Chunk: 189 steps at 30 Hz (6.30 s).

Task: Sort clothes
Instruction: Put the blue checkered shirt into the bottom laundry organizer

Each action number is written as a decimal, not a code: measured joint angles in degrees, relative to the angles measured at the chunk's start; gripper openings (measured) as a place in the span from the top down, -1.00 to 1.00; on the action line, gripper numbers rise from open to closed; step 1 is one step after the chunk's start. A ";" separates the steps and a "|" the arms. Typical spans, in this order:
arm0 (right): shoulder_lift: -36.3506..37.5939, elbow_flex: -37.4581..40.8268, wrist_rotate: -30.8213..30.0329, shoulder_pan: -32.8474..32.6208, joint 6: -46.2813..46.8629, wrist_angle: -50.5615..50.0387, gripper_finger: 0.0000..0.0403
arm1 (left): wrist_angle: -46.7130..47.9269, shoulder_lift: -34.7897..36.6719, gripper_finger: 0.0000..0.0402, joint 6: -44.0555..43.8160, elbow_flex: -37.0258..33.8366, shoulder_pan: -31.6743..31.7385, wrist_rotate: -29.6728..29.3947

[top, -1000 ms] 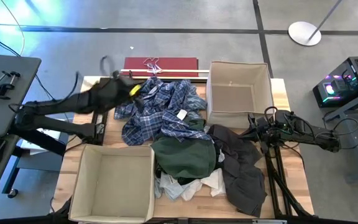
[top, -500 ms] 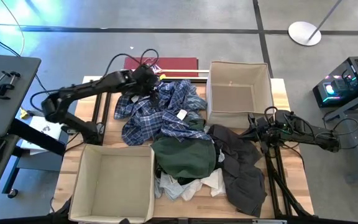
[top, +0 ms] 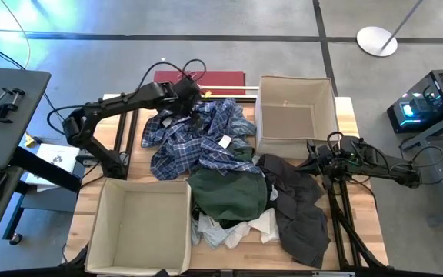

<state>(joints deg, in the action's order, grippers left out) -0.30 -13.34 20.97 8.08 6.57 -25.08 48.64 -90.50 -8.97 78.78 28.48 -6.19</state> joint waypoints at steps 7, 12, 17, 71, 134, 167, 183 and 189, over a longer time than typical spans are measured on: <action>0.00 0.01 0.00 0.01 0.01 0.00 1.00 | -4.42 -0.14 -0.25 9.29 3.87 -5.04 2.12; 0.00 0.01 -0.01 0.00 0.00 0.00 1.00 | -13.33 -3.43 -0.25 1.54 3.87 -8.08 1.17; 0.00 0.01 0.00 0.02 0.00 0.00 1.00 | -15.66 -9.22 -0.25 -2.12 3.87 -9.49 -1.76; -0.02 0.00 -0.28 0.00 0.00 -0.01 1.00 | -48.60 23.69 1.00 19.24 32.58 -28.15 7.14; -0.04 0.00 -0.24 0.01 0.00 -0.38 1.00 | 4.10 20.89 0.40 -66.66 -34.10 -70.53 33.22; -0.07 0.00 -0.25 0.01 0.00 -0.37 1.00 | 10.11 20.84 -0.17 -20.76 2.53 -31.23 6.33; -0.07 0.00 -0.24 0.02 0.00 -0.37 1.00 | 12.71 -0.24 0.02 -15.31 2.49 -19.84 29.30; -0.07 0.01 -0.25 0.02 0.00 -0.37 1.00 | 10.77 0.15 0.78 -15.45 2.66 -21.75 31.09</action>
<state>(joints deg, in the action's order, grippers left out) -0.36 -13.33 20.72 8.10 6.57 -25.45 59.41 -90.35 -24.42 81.44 6.73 24.90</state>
